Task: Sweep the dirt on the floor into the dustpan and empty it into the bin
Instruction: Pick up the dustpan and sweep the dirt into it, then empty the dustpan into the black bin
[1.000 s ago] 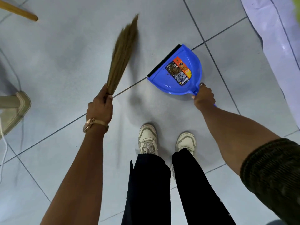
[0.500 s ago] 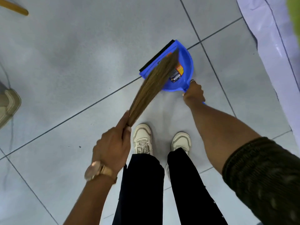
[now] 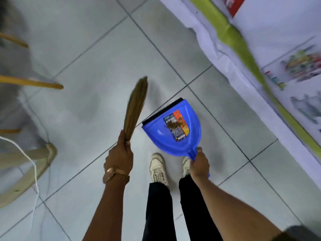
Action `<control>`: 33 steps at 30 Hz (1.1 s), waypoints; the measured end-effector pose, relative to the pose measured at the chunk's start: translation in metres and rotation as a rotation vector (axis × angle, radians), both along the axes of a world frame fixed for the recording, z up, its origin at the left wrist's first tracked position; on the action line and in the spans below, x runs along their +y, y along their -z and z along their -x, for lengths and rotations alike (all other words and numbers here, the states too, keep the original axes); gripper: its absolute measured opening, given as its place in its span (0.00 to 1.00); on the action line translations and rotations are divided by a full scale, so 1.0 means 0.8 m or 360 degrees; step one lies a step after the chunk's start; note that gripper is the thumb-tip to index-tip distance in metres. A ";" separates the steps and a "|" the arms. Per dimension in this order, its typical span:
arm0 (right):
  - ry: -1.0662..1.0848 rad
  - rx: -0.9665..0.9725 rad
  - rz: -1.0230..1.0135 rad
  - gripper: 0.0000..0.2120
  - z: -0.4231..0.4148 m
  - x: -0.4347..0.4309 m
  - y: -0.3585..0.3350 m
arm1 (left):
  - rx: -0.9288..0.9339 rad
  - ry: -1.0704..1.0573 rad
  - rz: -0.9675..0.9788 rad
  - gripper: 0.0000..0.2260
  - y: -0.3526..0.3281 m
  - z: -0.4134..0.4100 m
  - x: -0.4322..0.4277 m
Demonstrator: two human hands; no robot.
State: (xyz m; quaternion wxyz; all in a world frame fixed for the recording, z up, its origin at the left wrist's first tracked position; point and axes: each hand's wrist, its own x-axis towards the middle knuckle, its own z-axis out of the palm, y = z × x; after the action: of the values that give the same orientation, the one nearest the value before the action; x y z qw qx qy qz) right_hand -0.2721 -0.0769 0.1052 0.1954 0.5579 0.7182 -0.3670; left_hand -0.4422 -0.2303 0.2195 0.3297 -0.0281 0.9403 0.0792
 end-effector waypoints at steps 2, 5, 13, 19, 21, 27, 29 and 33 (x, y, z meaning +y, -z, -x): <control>0.0074 0.0012 -0.0008 0.19 -0.026 -0.006 -0.055 | -0.0061 0.0107 0.0037 0.22 -0.027 0.005 0.020; 0.0179 0.0087 0.0027 0.16 -0.060 -0.007 -0.146 | -0.0148 0.0321 0.0083 0.23 -0.075 0.005 0.050; 0.0458 0.0122 -0.0296 0.24 -0.180 0.028 -0.350 | -0.0228 0.1190 0.0215 0.25 -0.249 -0.047 0.135; 0.0987 0.0206 -0.0303 0.16 -0.248 0.027 -0.394 | -0.0127 0.1668 0.0225 0.24 -0.314 -0.135 0.200; 0.1091 0.0186 -0.0352 0.12 -0.260 0.020 -0.414 | -0.0127 0.1776 0.0238 0.24 -0.320 -0.165 0.212; 0.1598 0.0083 -0.0307 0.08 -0.360 0.005 -0.437 | -0.0073 0.2266 0.0316 0.28 -0.346 -0.297 0.256; 0.1792 0.0040 -0.0244 0.09 -0.401 0.003 -0.435 | -0.0075 0.2383 0.0343 0.33 -0.346 -0.343 0.266; 0.2108 -0.0006 -0.0079 0.14 -0.519 -0.001 -0.427 | -0.0089 0.2595 0.0405 0.34 -0.338 -0.465 0.291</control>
State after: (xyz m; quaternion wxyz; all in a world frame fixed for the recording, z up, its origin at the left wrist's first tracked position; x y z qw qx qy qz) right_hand 0.1428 -0.0777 0.4464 -0.0832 0.8865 0.2314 -0.3920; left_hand -0.0703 0.0024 0.4900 0.3013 0.6240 0.6588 -0.2928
